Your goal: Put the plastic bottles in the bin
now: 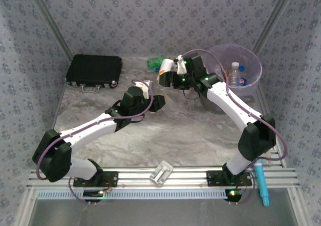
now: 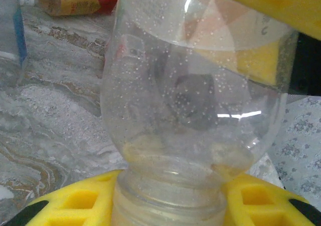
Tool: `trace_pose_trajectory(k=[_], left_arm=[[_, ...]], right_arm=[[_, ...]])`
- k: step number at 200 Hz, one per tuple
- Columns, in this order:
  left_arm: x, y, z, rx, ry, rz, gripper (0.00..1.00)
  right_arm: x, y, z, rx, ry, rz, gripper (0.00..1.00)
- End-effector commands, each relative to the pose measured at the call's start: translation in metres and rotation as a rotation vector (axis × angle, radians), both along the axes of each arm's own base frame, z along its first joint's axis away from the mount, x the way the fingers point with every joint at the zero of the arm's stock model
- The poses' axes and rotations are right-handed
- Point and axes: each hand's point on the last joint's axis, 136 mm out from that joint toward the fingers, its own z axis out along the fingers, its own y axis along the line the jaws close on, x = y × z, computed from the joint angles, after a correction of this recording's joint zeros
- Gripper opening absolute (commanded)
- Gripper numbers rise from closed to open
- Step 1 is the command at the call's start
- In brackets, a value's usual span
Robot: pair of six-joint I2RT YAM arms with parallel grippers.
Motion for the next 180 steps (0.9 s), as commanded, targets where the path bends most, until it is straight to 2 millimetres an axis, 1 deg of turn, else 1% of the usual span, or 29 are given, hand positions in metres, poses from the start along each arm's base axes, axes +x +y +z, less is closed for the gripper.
trace_pose_trajectory(k=[1,10,17,41,50,72,77,82,90,103,121,128,148,161,180], left_arm=[[-0.002,-0.013,0.027,-0.068,-0.048,-0.044,0.4],[-0.003,-0.012,0.03,-0.071,-0.052,-0.044,0.42],[-0.003,-0.011,0.031,-0.073,-0.055,-0.042,0.46],[-0.006,-0.008,0.042,-0.096,-0.078,-0.042,0.73],[-0.009,-0.008,0.046,-0.108,-0.088,-0.054,0.8],[-0.013,-0.005,0.054,-0.122,-0.095,-0.058,0.89],[-0.014,-0.004,0.055,-0.122,-0.097,-0.057,0.9],[-0.015,-0.002,0.055,-0.121,-0.098,-0.054,0.91],[-0.016,0.001,0.056,-0.115,-0.1,-0.047,0.92],[-0.017,0.007,0.053,-0.091,-0.097,-0.027,0.92],[-0.015,0.019,0.039,-0.016,-0.067,0.022,0.92],[-0.015,0.023,0.033,0.013,-0.053,0.036,0.92],[-0.014,0.028,0.02,0.046,-0.026,0.054,0.91],[-0.014,0.029,0.014,0.052,-0.009,0.058,0.91],[-0.014,0.03,0.006,0.058,0.014,0.062,0.9]], right_arm=[[0.006,-0.002,0.017,-0.016,-0.056,0.005,0.62],[0.005,-0.004,0.022,-0.021,-0.068,0.005,0.61],[0.004,-0.006,0.025,-0.026,-0.074,0.007,0.6],[0.003,-0.015,0.039,-0.046,-0.113,-0.001,0.58],[0.004,-0.018,0.046,-0.054,-0.132,-0.004,0.58],[0.008,-0.032,0.066,-0.082,-0.18,-0.022,0.58],[0.009,-0.037,0.071,-0.09,-0.191,-0.031,0.57],[0.011,-0.041,0.08,-0.092,-0.216,-0.039,0.57],[0.009,-0.051,0.085,-0.123,-0.219,-0.051,0.57],[0.01,-0.074,0.1,-0.172,-0.258,-0.097,0.57],[0.01,-0.116,0.117,-0.236,-0.293,-0.201,0.57],[0.007,-0.131,0.123,-0.249,-0.296,-0.241,0.57],[0.001,-0.179,0.139,-0.277,-0.309,-0.345,0.56],[-0.002,-0.207,0.14,-0.313,-0.294,-0.399,0.56],[-0.003,-0.24,0.136,-0.367,-0.262,-0.458,0.56]])
